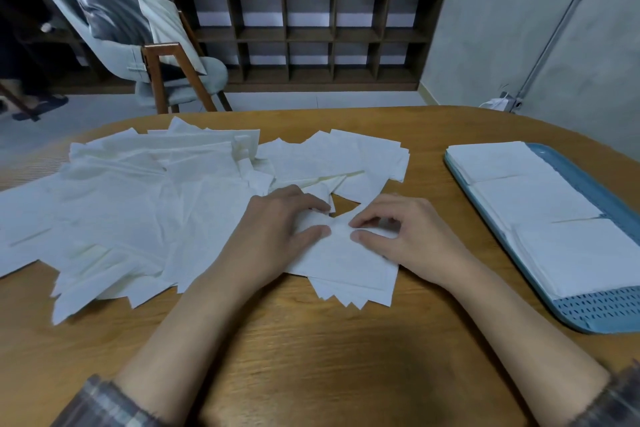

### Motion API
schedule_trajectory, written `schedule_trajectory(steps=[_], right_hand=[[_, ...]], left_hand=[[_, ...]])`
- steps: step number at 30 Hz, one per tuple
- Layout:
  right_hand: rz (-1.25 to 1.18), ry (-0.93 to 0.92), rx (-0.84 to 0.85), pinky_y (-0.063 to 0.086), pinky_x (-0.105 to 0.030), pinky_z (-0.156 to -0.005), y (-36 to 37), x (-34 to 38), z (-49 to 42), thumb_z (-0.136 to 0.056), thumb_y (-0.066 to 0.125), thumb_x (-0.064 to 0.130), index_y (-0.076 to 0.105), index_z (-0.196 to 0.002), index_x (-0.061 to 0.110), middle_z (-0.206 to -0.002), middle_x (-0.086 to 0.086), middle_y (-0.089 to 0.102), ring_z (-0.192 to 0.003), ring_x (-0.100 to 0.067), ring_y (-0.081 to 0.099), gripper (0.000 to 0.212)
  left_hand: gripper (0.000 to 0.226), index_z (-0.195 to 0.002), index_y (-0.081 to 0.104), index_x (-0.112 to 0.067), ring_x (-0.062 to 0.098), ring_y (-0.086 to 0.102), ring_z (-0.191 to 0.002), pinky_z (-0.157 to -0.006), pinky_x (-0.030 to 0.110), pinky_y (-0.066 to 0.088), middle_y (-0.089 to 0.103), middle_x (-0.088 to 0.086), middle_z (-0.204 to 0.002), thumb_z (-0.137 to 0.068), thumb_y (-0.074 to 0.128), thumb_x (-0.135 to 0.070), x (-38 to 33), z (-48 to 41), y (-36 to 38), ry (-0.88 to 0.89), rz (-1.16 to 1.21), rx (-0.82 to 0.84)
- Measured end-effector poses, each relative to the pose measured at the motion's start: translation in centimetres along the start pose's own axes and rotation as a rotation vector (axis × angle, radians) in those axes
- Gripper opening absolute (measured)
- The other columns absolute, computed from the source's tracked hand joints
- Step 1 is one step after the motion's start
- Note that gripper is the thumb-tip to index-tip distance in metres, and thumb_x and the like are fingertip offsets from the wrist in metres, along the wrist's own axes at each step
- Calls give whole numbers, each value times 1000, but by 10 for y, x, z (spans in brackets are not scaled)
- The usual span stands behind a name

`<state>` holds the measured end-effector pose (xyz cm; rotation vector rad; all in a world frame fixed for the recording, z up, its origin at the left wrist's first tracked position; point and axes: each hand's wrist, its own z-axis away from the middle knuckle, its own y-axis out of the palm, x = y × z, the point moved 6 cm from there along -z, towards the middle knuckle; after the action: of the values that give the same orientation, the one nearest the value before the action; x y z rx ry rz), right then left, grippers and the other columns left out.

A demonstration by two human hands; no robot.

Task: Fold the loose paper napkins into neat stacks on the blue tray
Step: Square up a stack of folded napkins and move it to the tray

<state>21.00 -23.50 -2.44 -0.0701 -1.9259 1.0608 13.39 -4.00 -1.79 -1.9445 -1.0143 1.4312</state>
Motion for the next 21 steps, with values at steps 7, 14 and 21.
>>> schedule_trajectory(steps=[7,14,21], right_hand=[[-14,-50,-94,41,-11,-78,-7,5,0,-92,80,16,79,-93,24,-95,15,71,-99,-9,65,8],[-146,-9,-161,51,-30,-86,-10,5,2,-94,76,14,73,-93,22,-94,13,72,-100,-14,67,9],[-765,121,-151,64,-35,-79,-16,11,4,-92,74,5,60,-128,16,-111,-14,78,-101,-27,77,40]], left_hand=[[12,-105,84,-30,1,68,-101,-86,20,51,74,-18,-107,-96,78,-26,-10,1,-7,118,53,-77],[15,-109,85,-26,7,67,-111,-90,21,50,73,-11,-122,-96,78,-22,-17,3,-16,189,57,-225],[9,-102,84,-28,-1,71,-103,-84,22,52,78,-24,-100,-97,77,-25,-8,3,-28,-98,444,-318]])
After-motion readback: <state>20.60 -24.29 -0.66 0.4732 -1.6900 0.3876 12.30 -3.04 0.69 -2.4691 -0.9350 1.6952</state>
